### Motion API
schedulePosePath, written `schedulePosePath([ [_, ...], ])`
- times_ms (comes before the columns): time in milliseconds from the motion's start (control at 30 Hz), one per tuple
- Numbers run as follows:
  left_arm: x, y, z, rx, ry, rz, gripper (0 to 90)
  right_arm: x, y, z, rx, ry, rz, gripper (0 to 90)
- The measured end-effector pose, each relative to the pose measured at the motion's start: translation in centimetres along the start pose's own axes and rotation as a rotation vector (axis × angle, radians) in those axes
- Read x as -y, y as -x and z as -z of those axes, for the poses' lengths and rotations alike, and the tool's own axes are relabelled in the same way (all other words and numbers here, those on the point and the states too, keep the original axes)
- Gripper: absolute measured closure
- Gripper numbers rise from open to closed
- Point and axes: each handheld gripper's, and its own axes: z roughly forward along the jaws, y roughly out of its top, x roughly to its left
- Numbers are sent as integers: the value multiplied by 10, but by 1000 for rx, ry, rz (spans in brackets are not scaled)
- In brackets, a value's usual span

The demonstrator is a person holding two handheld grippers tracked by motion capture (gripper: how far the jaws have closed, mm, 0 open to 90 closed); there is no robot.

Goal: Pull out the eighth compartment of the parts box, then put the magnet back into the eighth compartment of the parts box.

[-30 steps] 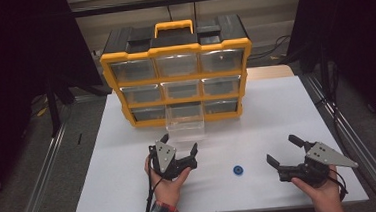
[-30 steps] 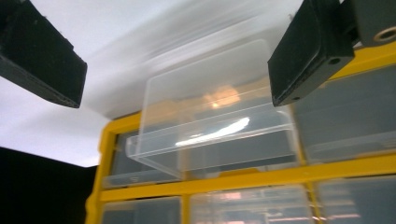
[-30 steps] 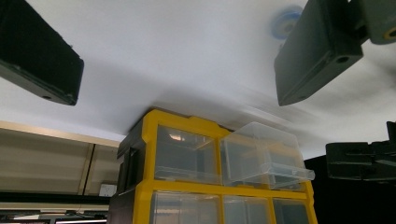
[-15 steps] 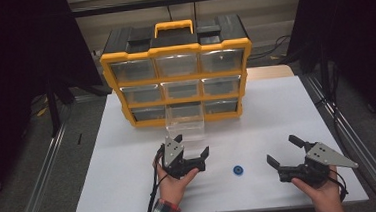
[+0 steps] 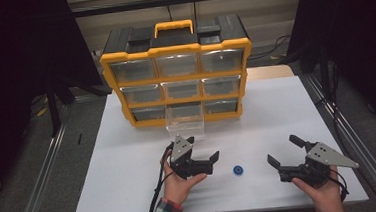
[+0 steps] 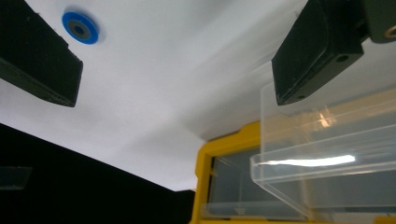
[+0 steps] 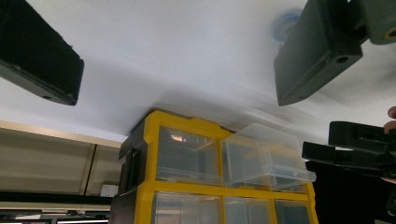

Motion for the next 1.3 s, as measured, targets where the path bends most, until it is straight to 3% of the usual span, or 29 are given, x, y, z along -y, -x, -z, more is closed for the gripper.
schedulePosePath([
  [133,0,2,-3,38,-23,-13,18,1,-1,-1,-9,-7,10,10],
  [400,-1,7,-7,65,-43,-13,19,1,1,-1,-4,1,1,10],
  [567,-3,11,-11,90,-70,-36,19,2,1,-1,-5,-1,5,11],
  [700,-2,16,-18,136,-74,-38,19,2,2,2,3,-4,1,11],
  [767,-2,17,-21,132,-110,-58,20,2,3,3,8,-1,-1,11],
  [967,-1,22,-30,179,-138,-72,48,2,3,4,11,-4,-3,12],
  [1100,-3,28,-37,205,-187,-102,75,2,3,3,11,-5,-4,12],
  [1300,2,34,-48,252,-260,-134,161,2,3,3,11,-4,-8,12],
])
